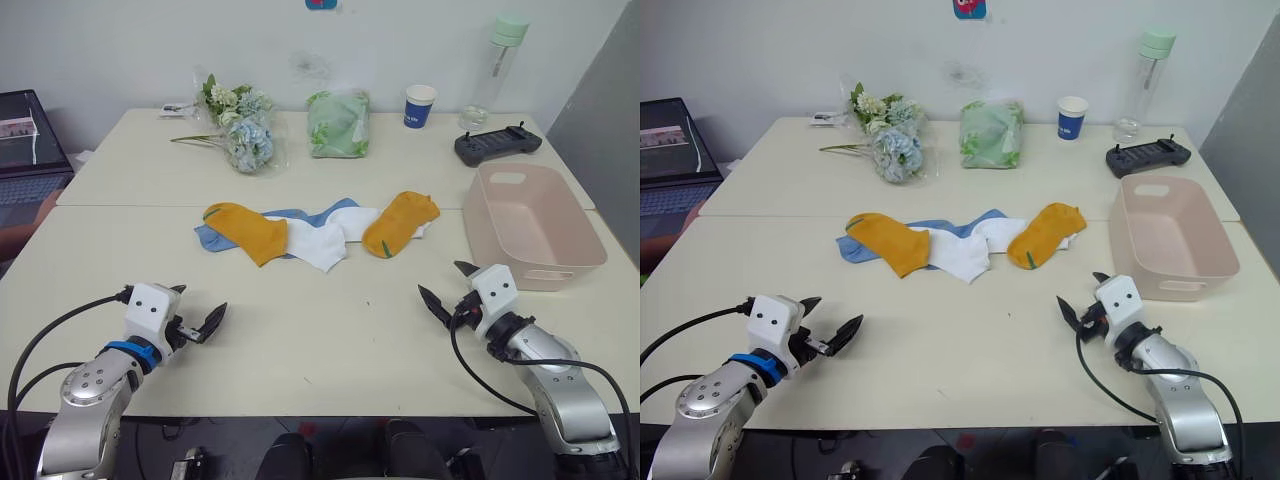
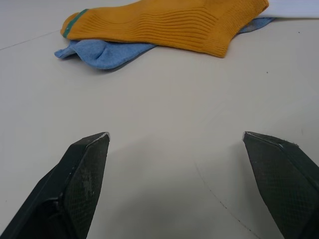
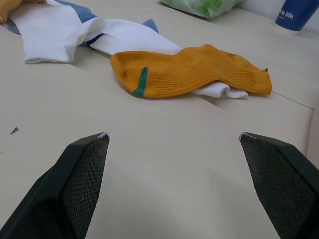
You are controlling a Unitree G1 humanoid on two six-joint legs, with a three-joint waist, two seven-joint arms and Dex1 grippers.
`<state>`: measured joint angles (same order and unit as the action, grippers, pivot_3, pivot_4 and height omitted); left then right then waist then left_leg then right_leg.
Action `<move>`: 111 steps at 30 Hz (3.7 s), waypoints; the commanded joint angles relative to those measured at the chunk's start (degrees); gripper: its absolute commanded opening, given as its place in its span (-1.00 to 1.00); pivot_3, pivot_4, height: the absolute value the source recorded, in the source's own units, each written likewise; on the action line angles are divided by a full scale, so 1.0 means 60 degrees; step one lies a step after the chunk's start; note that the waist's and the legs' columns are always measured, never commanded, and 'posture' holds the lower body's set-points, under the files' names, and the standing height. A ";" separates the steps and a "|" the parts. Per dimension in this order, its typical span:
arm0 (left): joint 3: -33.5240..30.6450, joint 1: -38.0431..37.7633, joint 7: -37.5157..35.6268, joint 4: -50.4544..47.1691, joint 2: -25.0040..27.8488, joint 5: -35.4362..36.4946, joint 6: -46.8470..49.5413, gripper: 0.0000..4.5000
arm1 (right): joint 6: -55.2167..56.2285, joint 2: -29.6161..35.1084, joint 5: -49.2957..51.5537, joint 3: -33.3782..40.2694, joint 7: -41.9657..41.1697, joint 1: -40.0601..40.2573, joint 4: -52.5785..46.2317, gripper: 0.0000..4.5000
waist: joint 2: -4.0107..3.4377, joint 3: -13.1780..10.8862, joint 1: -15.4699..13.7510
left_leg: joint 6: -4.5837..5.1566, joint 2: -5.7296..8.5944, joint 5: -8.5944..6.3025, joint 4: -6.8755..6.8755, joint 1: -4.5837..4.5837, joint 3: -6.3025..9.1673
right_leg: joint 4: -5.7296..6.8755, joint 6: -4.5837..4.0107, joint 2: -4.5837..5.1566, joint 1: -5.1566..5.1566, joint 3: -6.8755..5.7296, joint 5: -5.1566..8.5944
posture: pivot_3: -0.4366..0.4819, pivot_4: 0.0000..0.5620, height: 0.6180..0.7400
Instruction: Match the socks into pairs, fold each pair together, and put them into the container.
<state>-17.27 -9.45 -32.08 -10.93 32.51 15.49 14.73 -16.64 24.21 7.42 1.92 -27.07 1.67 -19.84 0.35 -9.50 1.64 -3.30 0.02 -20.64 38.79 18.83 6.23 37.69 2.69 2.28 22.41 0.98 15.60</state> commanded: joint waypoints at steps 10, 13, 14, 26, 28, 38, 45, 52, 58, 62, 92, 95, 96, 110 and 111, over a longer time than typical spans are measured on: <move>-0.0601 -0.0498 -0.0076 -0.0364 -0.0147 0.0433 -0.0178 0.98 | 0.0362 0.0085 -0.0115 0.0016 -0.0071 -0.0142 0.0033 1.00 | 0.0000 0.0000 0.0003 | 0.0001 0.0000 0.0000 -0.0001 0.0000 -0.0001 | -0.0001 0.0000 0.0000 0.0000 -0.0001 0.0000 | -0.05 -0.47 1.00; -0.0614 -0.0507 -0.0104 -0.0362 -0.0154 0.0501 -0.0203 0.98 | 0.0442 0.0085 -0.0130 0.0018 -0.0105 -0.0170 0.0104 1.00 | 0.0000 0.0000 0.0001 | 0.0000 0.0000 0.0000 0.0000 0.0000 -0.0001 | 0.0000 0.0000 0.0000 0.0000 -0.0003 0.0000 | -0.05 -0.47 1.00; -0.0624 -0.0508 -0.0124 -0.0351 -0.0131 0.0512 -0.0221 0.98 | 0.0456 0.0081 -0.0136 0.0021 -0.0109 -0.0194 0.0114 1.00 | 0.0000 0.0000 0.0002 | 0.0000 0.0000 0.0000 0.0000 0.0000 0.0000 | -0.0001 0.0000 0.0000 0.0000 -0.0004 0.0000 | -0.05 -0.47 1.00; -0.0723 -0.0898 -0.0236 -0.0717 -0.0277 0.0663 -0.0212 0.98 | 0.0459 0.0088 -0.0180 -0.0041 -0.0194 -0.0216 0.0069 1.00 | 0.0000 0.0000 0.0003 | 0.0000 -0.0001 0.0000 0.0000 0.0000 0.0000 | -0.0001 0.0000 0.0000 0.0001 0.0001 0.0000 | -0.05 -0.47 1.00; -0.0714 -0.1082 -0.0273 -0.0830 -0.0321 0.0676 -0.0258 0.98 | 0.0441 0.0130 -0.0145 -0.0055 -0.0271 -0.0196 0.0019 1.00 | -0.0001 -0.0001 0.0002 | 0.0000 -0.0002 0.0000 0.0000 0.0000 0.0000 | -0.0001 0.0000 0.0001 0.0001 0.0002 0.0000 | -0.05 -0.47 1.00; -0.0946 -0.1698 0.0265 -0.1857 -0.0998 0.1261 -0.0034 0.98 | 0.0204 0.0648 0.0628 -0.0026 -0.1393 -0.0878 -0.0092 1.00 | -0.0002 -0.0002 0.0021 | 0.0002 -0.0001 -0.0001 0.0000 0.0000 0.0000 | -0.0001 0.0000 0.0001 -0.0002 0.0003 0.0000 | -0.05 -0.47 1.00; -0.0713 -0.1436 0.0575 -0.2104 -0.1062 0.1090 0.0022 0.98 | -0.0810 0.0805 0.1477 -0.0548 -0.2134 -0.2153 -0.0705 1.00 | 0.0001 -0.0004 0.0008 | 0.0002 -0.0005 -0.0001 -0.0001 0.0000 0.0001 | -0.0001 -0.0001 -0.0004 -0.0004 -0.0015 0.0000 | -0.05 -0.47 1.00; 0.0595 0.0758 0.0916 -0.1300 -0.1039 0.0309 0.0240 0.98 | -0.1271 0.0447 0.1607 -0.0983 -0.2006 -0.3560 -0.0374 1.00 | 0.0006 -0.0002 -0.0064 | 0.0002 0.0015 0.0001 0.0002 0.0001 0.0006 | -0.0001 -0.0002 0.0002 -0.0011 -0.0020 -0.0002 | -0.05 -0.47 1.00; 0.1338 0.2422 0.1615 -0.0632 -0.1921 0.0098 0.0498 0.98 | -0.1081 0.0349 0.1509 -0.0998 -0.1911 -0.3557 -0.0105 1.00 | 0.0007 -0.0002 -0.0013 | -0.0037 0.0020 0.0022 0.0000 0.0019 0.0008 | -0.0037 0.0004 0.0021 0.0000 -0.0007 0.0000 | -0.05 -0.47 1.00; 0.1931 0.3485 0.2042 0.0376 -0.2447 -0.0395 0.0480 0.98 | -0.1016 0.0247 0.1501 -0.1044 -0.1839 -0.3527 -0.0044 1.00 | 0.0007 -0.0002 -0.0012 | -0.0037 0.0028 0.0022 -0.0003 0.0021 0.0011 | -0.0047 0.0007 0.0029 -0.0003 -0.0011 -0.0002 | -0.05 -0.47 1.00; 0.1720 0.4144 0.1703 0.1328 -0.2235 -0.0416 -0.0145 -0.98 | -0.1833 -0.0037 0.1529 -0.1102 -0.1105 -0.3536 -0.0684 1.00 | 0.0007 -0.0002 0.0002 | -0.0042 0.0046 0.0025 -0.0002 0.0024 0.0015 | -0.0043 0.0014 0.0057 0.0008 -0.0014 0.0000 | -0.05 -0.47 1.00; 0.1642 0.3883 0.1288 0.0784 -0.1799 -0.0092 0.0532 -0.98 | -0.1880 0.0043 0.1612 -0.1086 -0.1184 -0.3428 -0.0761 1.00 | 0.0006 -0.0002 0.0004 | -0.0042 0.0046 0.0025 -0.0002 0.0025 0.0015 | -0.0042 0.0015 0.0058 0.0009 -0.0013 0.0000 | -0.05 -0.47 1.00; 0.1653 0.3839 0.1227 0.0772 -0.1715 -0.0066 0.0618 -0.98 | -0.1874 0.0061 0.1621 -0.1092 -0.1205 -0.3409 -0.0759 1.00 | 0.0006 -0.0002 0.0003 | -0.0042 0.0046 0.0025 -0.0003 0.0024 0.0016 | -0.0043 0.0015 0.0058 0.0008 -0.0013 0.0000 | -0.05 -0.47 1.00; 0.2167 0.4012 0.1778 0.1951 -0.2549 -0.0922 -0.0820 0.37 | -0.1984 0.0155 0.1595 -0.1206 -0.1088 -0.3084 -0.1129 1.00 | 0.0007 -0.0002 -0.0020 | -0.0042 0.0050 0.0025 -0.0001 0.0028 0.0017 | -0.0054 0.0015 0.0060 0.0003 -0.0015 -0.0001 | -0.05 -0.47 1.00; 0.2220 0.4027 0.1779 0.1992 -0.2576 -0.0961 -0.0852 0.50 | -0.1975 0.0159 0.1581 -0.1206 -0.1093 -0.3084 -0.1137 1.00 | 0.0007 -0.0002 -0.0019 | -0.0041 0.0050 0.0025 -0.0002 0.0028 0.0016 | -0.0053 0.0015 0.0060 0.0003 -0.0015 -0.0001 | -0.05 -0.47 1.00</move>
<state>-4.17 13.87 -21.84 2.02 17.41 10.09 11.04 -28.68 24.72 16.60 -5.80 -33.71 -16.52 -23.98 0.39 -9.51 1.53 -3.55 0.32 -20.49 38.78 18.99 6.33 37.38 2.79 2.64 22.43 0.88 15.59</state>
